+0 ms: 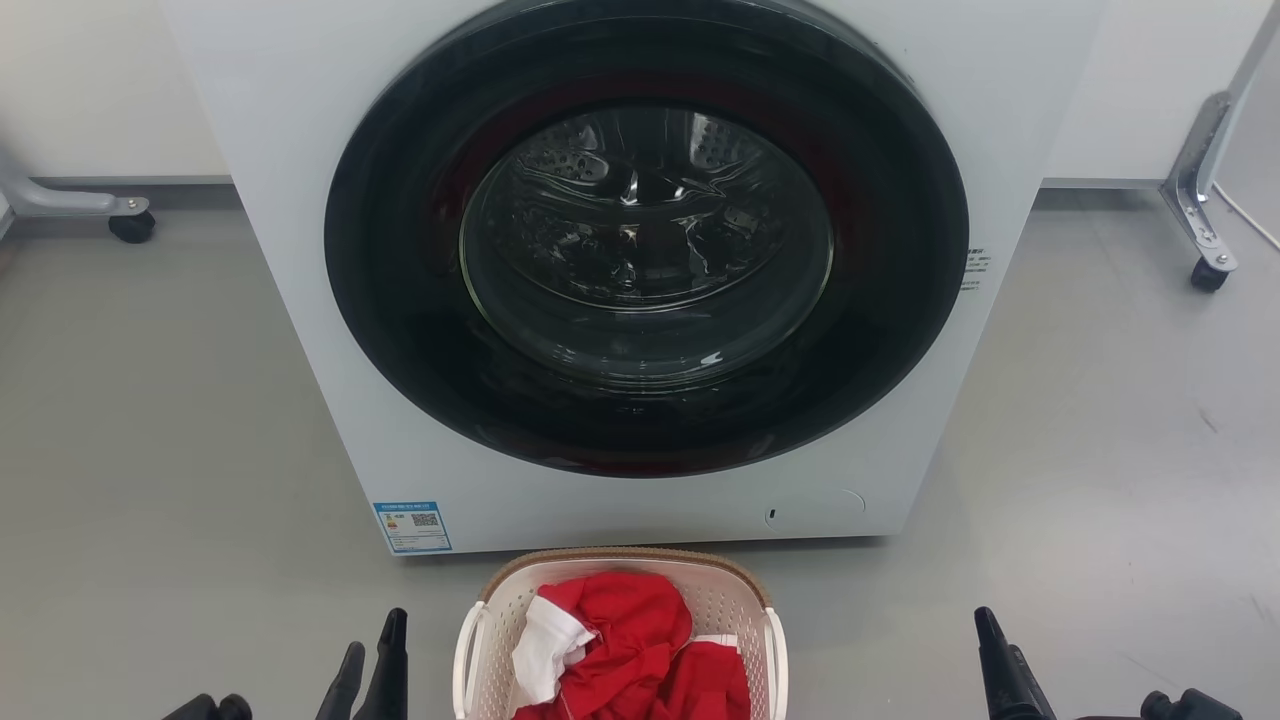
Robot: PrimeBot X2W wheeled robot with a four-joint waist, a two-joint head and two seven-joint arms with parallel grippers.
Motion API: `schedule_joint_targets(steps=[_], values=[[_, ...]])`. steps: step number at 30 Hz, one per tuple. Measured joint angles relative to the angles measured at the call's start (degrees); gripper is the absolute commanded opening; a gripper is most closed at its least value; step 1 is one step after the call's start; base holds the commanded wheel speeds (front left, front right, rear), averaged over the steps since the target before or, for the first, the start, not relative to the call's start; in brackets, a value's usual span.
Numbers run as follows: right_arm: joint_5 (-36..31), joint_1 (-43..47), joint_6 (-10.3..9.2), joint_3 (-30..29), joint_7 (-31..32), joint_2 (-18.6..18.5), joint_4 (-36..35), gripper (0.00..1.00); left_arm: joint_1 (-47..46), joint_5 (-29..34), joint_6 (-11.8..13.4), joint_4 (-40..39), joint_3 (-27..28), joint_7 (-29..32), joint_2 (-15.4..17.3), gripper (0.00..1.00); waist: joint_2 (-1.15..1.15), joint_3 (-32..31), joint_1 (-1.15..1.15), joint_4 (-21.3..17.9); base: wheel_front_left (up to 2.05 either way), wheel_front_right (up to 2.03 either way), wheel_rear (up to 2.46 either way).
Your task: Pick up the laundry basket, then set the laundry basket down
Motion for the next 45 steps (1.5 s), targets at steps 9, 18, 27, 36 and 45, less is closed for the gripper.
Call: schedule_joint_targets(steps=[9,18,27,36,45], values=[[-7.9,0.0,-1.26,3.2,-2.0,-0.2,-0.6,1.00,0.0,9.3,1.5,-0.7,-2.8,-2.0,0.8,1.00,0.00,-0.1,0.00,0.1,0.00,0.00,0.00],[-15.6,0.0,-2.02,6.2,-4.0,-0.4,-1.2,1.00,0.4,18.0,3.0,-1.5,-5.3,-4.0,1.0,1.00,0.00,-0.5,0.00,0.2,0.00,0.00,0.00],[-21.7,0.0,-2.52,8.5,-5.6,-0.4,-1.7,1.00,0.5,24.8,4.2,-2.3,-7.1,-5.6,1.2,1.00,0.00,-0.7,0.00,0.2,0.00,0.00,0.00],[-28.3,0.0,-3.33,10.9,-7.5,-0.5,-2.1,1.00,0.7,32.3,5.5,-3.3,-9.0,-7.6,1.4,1.00,0.00,-0.7,0.00,0.3,0.00,0.00,0.00],[-34.7,0.0,-3.96,12.9,-9.4,-0.5,-2.8,1.00,1.8,38.7,6.5,-4.2,-10.2,-9.4,1.4,1.00,0.00,-0.8,0.00,0.3,0.00,0.00,0.00]])
